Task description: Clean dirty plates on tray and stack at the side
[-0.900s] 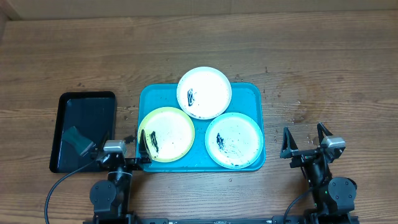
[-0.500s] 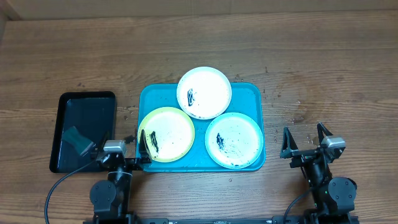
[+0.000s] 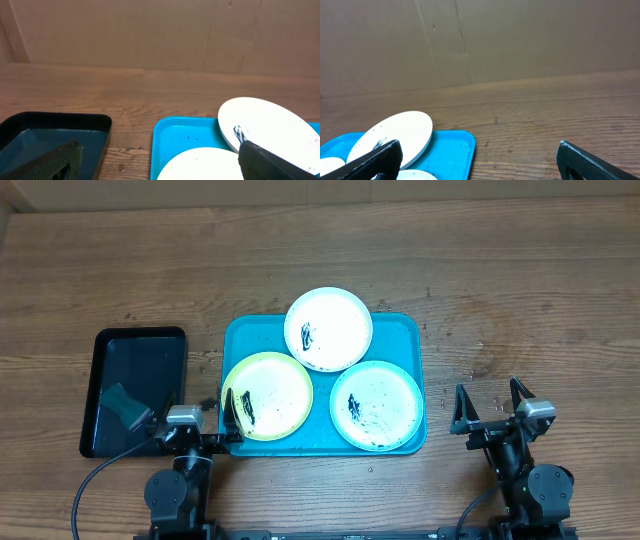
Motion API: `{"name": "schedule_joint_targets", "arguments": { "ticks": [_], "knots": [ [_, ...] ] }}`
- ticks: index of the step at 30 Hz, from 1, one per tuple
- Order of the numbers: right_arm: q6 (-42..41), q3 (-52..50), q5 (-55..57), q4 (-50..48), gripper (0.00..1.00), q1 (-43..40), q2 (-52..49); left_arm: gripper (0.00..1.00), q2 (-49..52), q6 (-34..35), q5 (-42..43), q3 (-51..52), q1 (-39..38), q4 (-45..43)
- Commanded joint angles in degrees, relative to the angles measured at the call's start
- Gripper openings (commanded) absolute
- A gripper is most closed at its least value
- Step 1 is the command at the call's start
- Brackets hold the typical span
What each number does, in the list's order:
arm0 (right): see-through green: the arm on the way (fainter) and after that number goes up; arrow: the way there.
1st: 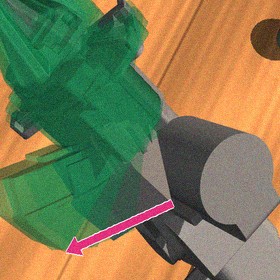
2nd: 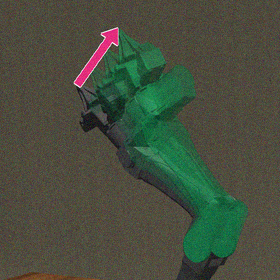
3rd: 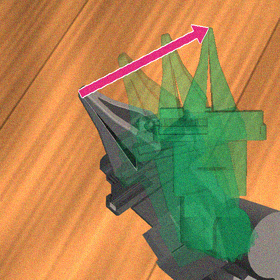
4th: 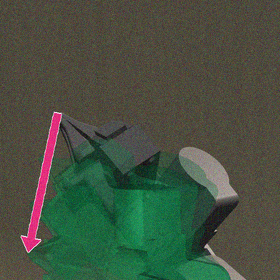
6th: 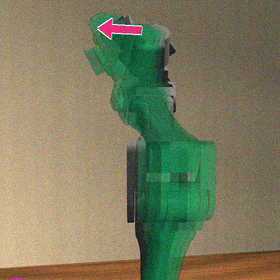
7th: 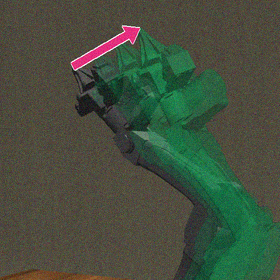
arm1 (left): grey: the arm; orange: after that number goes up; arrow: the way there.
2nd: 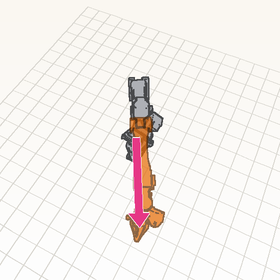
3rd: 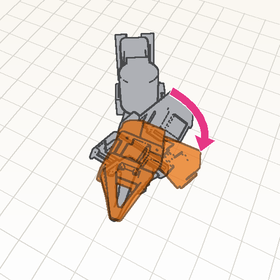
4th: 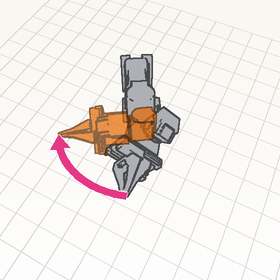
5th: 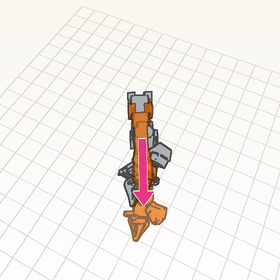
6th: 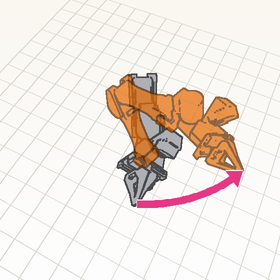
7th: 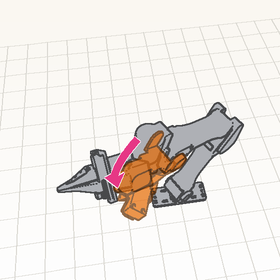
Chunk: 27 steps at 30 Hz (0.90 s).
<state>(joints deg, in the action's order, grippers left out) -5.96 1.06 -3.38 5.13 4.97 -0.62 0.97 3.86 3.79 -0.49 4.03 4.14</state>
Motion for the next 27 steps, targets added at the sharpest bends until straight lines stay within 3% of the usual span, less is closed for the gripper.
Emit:
{"name": "schedule_joint_targets", "arguments": {
  "ticks": [1, 23, 25, 27],
  "knots": [
    [0.2, -0.6, 0.8, -0.5, 1.0, 0.3, 0.5, 1.0, -0.7, -0.9, -0.8, 0.2, -0.3, 0.2],
    [0.2, -0.6, 0.8, -0.5, 1.0, 0.3, 0.5, 1.0, -0.7, -0.9, -0.9, 0.2, -0.3, 0.2],
    [0.2, -0.6, 0.8, -0.5, 1.0, 0.3, 0.5, 1.0, -0.7, -0.6, -0.8, 0.2, -0.3, -2.9],
    [0.2, -0.6, 0.8, -0.5, 1.0, 0.3, 0.5, 1.0, -0.7, 4.5, 5.2, 0.2, -0.3, -7.9]
  ]
}}
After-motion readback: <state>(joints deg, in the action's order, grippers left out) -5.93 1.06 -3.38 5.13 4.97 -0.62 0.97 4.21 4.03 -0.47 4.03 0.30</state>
